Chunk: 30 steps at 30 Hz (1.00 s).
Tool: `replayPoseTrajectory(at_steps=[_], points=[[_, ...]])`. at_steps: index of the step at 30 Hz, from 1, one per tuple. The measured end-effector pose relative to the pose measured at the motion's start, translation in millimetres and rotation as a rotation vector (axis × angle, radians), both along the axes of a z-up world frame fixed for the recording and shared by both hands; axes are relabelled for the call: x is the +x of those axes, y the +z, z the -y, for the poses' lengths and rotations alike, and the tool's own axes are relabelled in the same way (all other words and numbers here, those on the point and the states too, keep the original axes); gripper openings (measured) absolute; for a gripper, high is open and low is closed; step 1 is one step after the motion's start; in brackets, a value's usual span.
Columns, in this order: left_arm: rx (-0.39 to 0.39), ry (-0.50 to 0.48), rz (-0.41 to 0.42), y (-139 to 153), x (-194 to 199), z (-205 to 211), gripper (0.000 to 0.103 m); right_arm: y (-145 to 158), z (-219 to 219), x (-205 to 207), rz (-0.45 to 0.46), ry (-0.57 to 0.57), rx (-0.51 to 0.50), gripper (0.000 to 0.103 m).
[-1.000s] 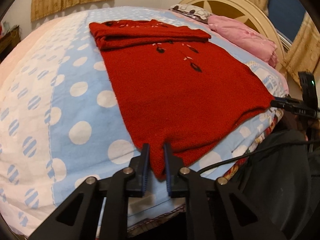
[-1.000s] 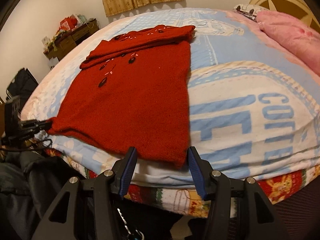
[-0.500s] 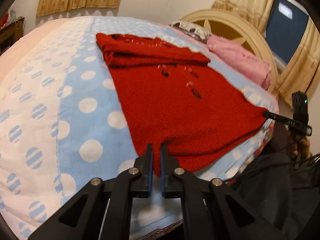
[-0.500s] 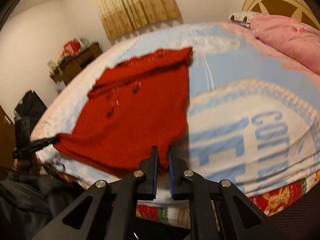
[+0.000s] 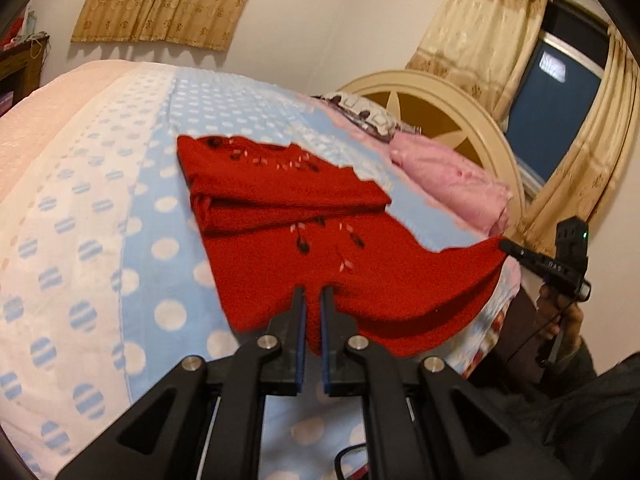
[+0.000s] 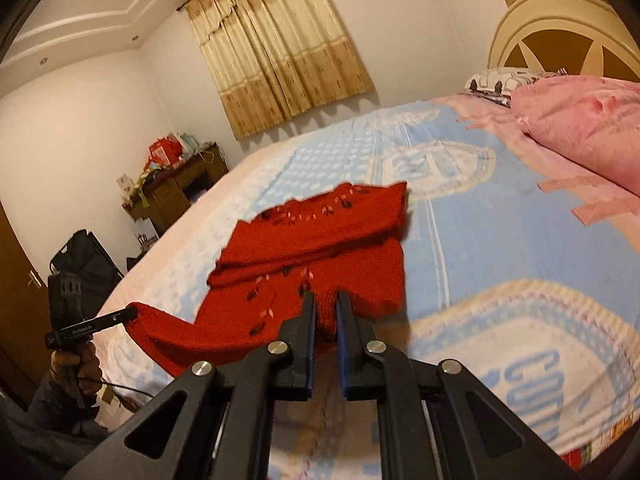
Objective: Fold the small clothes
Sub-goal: 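Lift the hem with both grippers, fold it over onto the collar, and open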
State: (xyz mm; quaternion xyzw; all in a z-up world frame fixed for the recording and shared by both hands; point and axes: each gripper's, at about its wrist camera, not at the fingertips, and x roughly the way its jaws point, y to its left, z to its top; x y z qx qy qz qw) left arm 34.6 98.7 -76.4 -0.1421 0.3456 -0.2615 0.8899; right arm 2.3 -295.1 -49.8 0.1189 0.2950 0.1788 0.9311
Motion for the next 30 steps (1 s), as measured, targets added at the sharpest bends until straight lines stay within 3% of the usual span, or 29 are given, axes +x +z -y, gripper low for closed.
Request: replayPoseTrajectory(at_steps=[5, 12, 22, 30], points=[[-0.071, -0.002, -0.008, 8, 18, -6, 0.006, 11, -1, 25, 0.006, 0.005, 0.026, 0.008], [-0.088, 0.005, 0.001, 21, 47, -12, 0.005, 32, -4, 72, 0.005, 0.007, 0.047, 0.008], [-0.196, 0.053, -0.061, 16, 120, -31, 0.005, 47, -17, 156, -0.013, -0.009, 0.028, 0.008], [-0.203, 0.098, -0.079, 18, 169, -38, 0.005, 52, -26, 215, -0.025, -0.029, -0.015, 0.008]])
